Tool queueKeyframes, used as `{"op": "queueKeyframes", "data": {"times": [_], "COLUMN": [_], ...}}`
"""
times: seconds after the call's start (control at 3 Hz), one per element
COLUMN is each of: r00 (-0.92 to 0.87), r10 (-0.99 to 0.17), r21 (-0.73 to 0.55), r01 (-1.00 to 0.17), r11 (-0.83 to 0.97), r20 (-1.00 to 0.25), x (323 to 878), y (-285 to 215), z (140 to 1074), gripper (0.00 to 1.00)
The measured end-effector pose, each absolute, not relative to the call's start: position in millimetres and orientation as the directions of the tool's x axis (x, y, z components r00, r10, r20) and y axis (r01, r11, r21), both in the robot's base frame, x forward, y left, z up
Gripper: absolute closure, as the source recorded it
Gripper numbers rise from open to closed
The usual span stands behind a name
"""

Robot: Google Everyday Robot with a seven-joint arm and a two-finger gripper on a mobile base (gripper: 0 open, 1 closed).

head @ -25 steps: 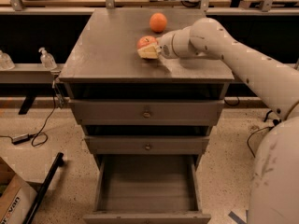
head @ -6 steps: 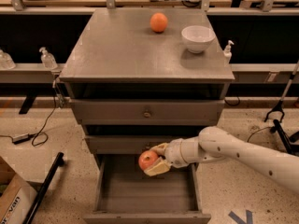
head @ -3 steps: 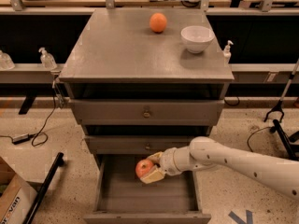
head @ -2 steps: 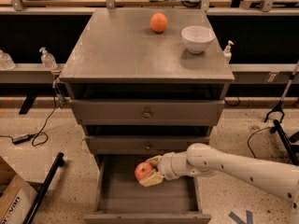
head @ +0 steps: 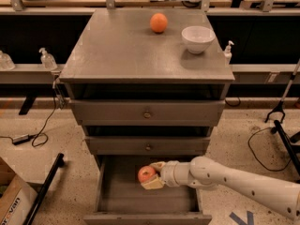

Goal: Place apple into bottom drawer

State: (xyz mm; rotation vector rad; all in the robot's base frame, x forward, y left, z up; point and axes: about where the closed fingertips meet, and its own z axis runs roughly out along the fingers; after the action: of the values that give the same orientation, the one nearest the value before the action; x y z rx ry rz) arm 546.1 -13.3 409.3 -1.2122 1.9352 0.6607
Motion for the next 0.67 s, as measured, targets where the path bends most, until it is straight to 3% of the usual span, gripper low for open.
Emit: {"op": "queueKeyframes", "data": {"times": [0.67], "r00": [-0.210], "r10": [-0.556], "r21": [-0.018], "r01": [-0.926], "r11": [0.376], "r20": [-0.804], "x": [543.3], "y": [2.8], "z": [395.3], "gripper": [1.00]}}
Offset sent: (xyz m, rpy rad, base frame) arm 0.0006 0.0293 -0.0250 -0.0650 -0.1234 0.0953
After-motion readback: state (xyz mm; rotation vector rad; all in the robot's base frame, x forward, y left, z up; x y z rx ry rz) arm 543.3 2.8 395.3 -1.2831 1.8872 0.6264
